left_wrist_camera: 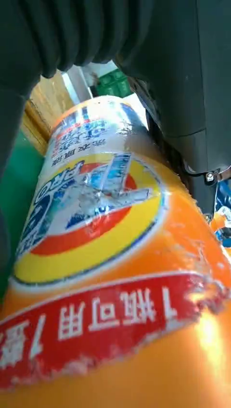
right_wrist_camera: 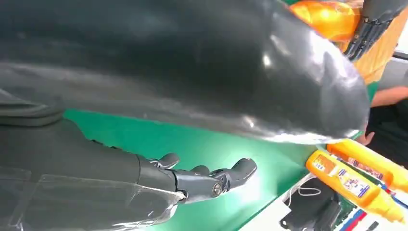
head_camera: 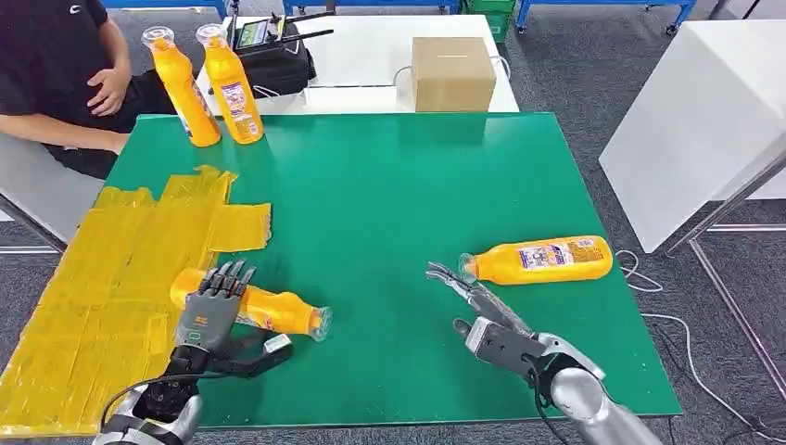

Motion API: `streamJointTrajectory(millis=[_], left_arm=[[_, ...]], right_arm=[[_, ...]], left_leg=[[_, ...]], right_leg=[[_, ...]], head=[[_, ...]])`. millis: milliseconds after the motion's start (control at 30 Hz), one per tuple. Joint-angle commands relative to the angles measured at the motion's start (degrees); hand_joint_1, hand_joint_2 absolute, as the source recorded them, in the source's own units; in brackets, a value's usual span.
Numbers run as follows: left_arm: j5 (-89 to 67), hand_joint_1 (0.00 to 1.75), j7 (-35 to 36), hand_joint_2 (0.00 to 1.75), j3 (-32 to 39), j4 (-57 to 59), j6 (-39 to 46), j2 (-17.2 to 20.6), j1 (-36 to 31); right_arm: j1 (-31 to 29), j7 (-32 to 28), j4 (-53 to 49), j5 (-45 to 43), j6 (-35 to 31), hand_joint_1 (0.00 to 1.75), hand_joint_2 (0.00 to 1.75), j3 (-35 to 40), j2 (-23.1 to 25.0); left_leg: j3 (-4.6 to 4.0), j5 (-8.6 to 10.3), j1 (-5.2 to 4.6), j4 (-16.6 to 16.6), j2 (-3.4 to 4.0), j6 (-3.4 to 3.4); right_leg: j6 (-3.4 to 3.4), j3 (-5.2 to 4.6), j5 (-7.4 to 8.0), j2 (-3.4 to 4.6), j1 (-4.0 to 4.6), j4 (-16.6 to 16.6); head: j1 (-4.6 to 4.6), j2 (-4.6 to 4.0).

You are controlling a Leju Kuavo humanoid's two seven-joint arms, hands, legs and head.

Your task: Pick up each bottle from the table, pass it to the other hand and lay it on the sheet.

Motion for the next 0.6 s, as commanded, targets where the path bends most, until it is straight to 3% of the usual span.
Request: streamJointTrajectory(millis=[33, 600], left_arm=[[-0.12, 0.0, 0.2, 0.0, -2.16, 5.89, -0.28, 1.01, -2.77], [0.46, 0.0, 0.84, 0.0, -1.24, 7.02, -0.84, 0.2, -3.89]], right_arm=[[-2.31, 0.17, 3.79, -0.02, 0.17, 0.0, 0.0, 0.91, 0.71], [-1.92, 0.39, 4.41, 0.41, 0.11, 0.0, 0.0, 0.72, 1.28]], left_leg=[[0.11, -0.01, 0.01, -0.05, 0.03, -0.02], [0.16, -0.03, 0.02, -0.07, 0.07, -0.03]], right_leg=[[-0.03, 0.1, 0.0, 0.01, 0.0, -0.06], [-0.05, 0.15, 0.01, 0.04, 0.0, -0.08]], head=[[0.0, 0.0], [0.0, 0.0]])
